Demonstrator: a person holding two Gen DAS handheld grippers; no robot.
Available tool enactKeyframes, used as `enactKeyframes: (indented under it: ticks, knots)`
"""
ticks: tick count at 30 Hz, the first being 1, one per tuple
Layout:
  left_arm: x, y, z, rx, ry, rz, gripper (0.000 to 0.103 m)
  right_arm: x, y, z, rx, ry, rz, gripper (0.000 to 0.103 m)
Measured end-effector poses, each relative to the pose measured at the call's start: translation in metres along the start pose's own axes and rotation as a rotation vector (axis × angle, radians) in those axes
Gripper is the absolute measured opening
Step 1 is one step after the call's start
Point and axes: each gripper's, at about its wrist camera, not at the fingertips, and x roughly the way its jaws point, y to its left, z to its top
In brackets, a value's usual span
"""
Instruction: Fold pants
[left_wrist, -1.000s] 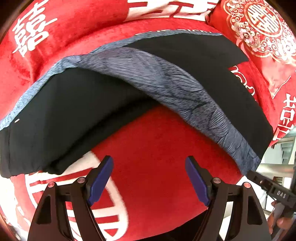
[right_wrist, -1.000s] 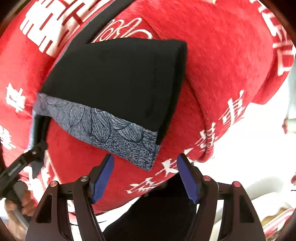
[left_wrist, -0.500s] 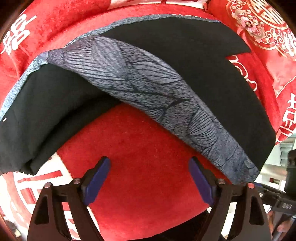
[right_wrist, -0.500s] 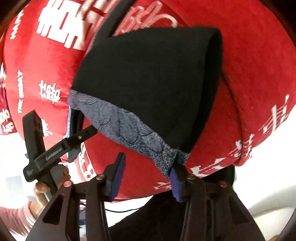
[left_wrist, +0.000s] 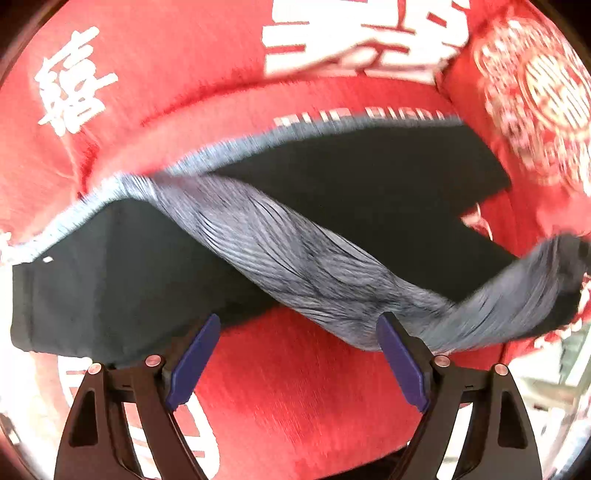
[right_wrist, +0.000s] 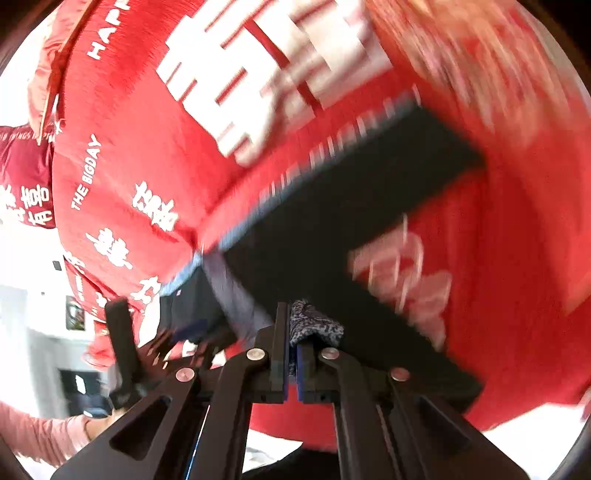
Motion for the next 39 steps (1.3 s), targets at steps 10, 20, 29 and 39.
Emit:
enactKeyframes:
  ticks: [10, 20, 29, 39]
  knots:
    - [0.000, 0.016, 0.037, -0.065, -0.074, 0.112, 0.087, 0.021, -0.006, 0.146, -0.124, -0.053, -0.236, 0.007]
    - [0.039, 0.015, 0.086, -0.147, -0.052, 0.177, 0.087, 0.025, 0.004, 0.163, -0.228, -0.096, -0.363, 0.081]
    - [0.081, 0.012, 0.103, -0.153, 0.029, 0.213, 0.087, 0.074, -0.035, 0.138, -0.167, 0.057, -0.404, 0.041]
    - [0.082, 0.032, 0.114, -0.205, -0.003, 0.215, 0.103, 0.120, -0.041, 0.155, -0.266, 0.089, -0.555, 0.040]
